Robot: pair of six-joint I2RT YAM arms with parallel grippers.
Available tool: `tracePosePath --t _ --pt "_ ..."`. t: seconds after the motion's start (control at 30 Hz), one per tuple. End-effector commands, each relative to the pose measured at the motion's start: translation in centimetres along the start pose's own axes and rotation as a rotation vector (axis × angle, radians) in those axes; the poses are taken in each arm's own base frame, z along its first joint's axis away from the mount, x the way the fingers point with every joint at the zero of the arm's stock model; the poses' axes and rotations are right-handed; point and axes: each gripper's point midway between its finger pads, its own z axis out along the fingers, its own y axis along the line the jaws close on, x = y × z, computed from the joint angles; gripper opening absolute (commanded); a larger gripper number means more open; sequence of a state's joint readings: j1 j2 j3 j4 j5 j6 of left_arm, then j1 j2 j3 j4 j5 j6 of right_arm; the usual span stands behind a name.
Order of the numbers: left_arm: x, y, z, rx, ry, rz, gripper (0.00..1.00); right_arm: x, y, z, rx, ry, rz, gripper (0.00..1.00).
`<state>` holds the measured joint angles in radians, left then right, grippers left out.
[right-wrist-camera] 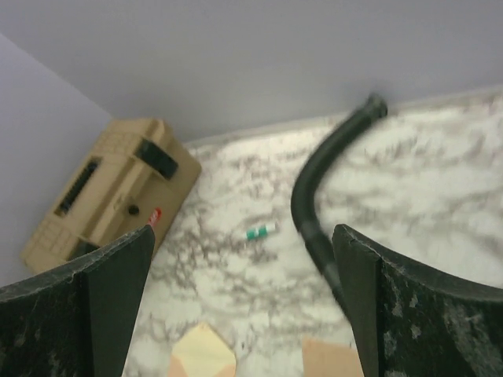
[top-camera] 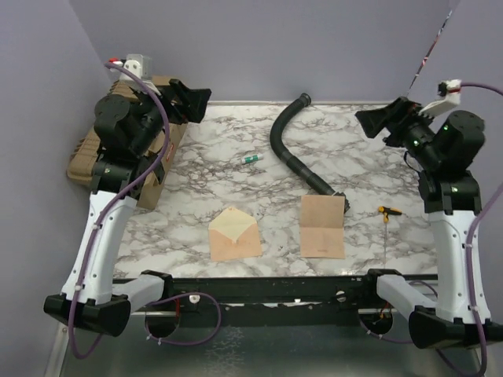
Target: Place the letter into the envelope and seal it
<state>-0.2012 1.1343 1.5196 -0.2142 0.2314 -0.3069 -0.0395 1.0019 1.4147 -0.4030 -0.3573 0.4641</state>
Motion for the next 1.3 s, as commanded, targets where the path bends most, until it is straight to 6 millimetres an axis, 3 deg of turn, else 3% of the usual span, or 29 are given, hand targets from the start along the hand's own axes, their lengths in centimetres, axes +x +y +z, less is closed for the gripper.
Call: tracePosePath --t 0.0,0.07,0.13,0.4,0.57,0.67,0.8,0.87,1.07,1.27 --pt "8.0 -1.0 1.1 0.106 0.134 -0.260 0.99 9.9 -2.0 -0.1 -0.025 0.282 0.158 1.00" --pt "12.3 -1.7 1.0 0.140 0.226 -0.354 0.99 13.1 -2.0 -1.0 -0.082 0.331 0.170 1.00" --pt "16.6 -2.8 0.7 0.160 0.326 -0.427 0.99 14.9 -2.4 -1.9 -0.081 0.339 0.191 1.00" --pt "32.5 -10.0 -1.8 0.232 0.711 -0.480 0.99 24.6 -5.9 -4.3 0.079 0.611 0.406 1.00" --pt "39.3 -14.7 -2.3 0.297 0.867 -0.453 0.99 27.9 -8.4 -5.5 0.213 0.672 0.439 1.00" --pt "42.1 -16.0 -1.7 0.275 0.916 -0.449 0.99 30.4 -9.9 -6.3 0.307 0.733 0.492 0.92" --pt "45.4 -17.0 -1.1 0.257 0.969 -0.451 0.95 34.3 -11.6 -7.5 0.409 0.854 0.559 0.62" --pt "46.5 -17.7 -1.1 0.285 0.983 -0.447 0.89 35.8 -12.3 -8.1 0.449 0.904 0.570 0.54" --pt "49.8 -18.3 -0.9 0.306 1.021 -0.450 0.71 37.0 -13.8 -8.6 0.514 0.920 0.546 0.50" --pt "50.9 -19.5 -0.7 0.368 1.023 -0.517 0.68 38.3 -14.8 -8.7 0.542 0.939 0.534 0.49"
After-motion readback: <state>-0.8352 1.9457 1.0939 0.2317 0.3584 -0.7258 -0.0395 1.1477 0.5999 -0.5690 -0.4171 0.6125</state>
